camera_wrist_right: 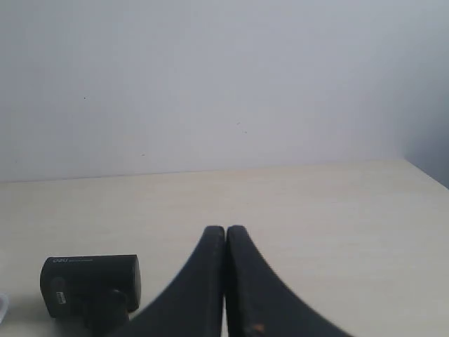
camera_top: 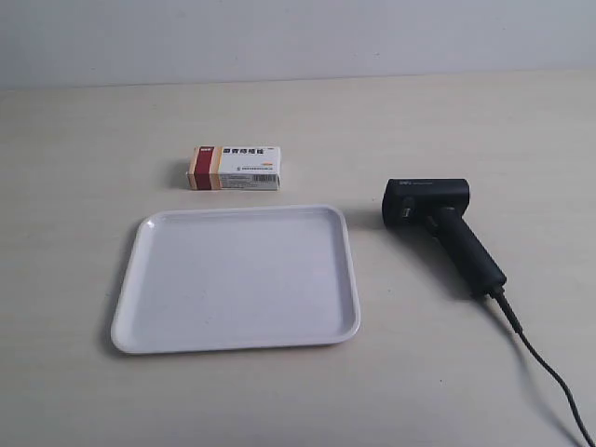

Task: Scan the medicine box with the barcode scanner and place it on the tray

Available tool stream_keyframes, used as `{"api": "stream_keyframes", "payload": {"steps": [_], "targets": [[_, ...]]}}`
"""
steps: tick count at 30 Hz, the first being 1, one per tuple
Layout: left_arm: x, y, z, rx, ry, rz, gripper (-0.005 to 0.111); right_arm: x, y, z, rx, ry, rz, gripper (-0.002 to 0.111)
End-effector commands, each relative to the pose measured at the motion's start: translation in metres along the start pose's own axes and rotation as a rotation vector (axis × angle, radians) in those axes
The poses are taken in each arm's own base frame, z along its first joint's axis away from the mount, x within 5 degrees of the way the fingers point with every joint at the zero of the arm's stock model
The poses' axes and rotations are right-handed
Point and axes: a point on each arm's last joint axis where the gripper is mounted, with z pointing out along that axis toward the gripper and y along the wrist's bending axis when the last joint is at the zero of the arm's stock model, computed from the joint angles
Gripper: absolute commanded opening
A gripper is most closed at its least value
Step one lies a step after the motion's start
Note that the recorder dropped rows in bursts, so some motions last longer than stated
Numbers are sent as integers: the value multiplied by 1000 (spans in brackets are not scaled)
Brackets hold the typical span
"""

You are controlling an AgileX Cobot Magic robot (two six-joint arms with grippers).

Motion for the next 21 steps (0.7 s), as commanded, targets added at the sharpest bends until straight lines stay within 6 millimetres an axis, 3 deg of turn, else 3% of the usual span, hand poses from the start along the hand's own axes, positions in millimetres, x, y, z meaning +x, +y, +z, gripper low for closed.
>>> {"api": "stream_keyframes", "payload": {"steps": [1, 21], "targets": [[0, 0, 0, -2, -8, -3, 2, 1, 0, 0, 6, -5, 0, 1], [-4, 0, -1, 2, -48, -30, 2, 1, 0, 0, 6, -5, 0, 1]]}}
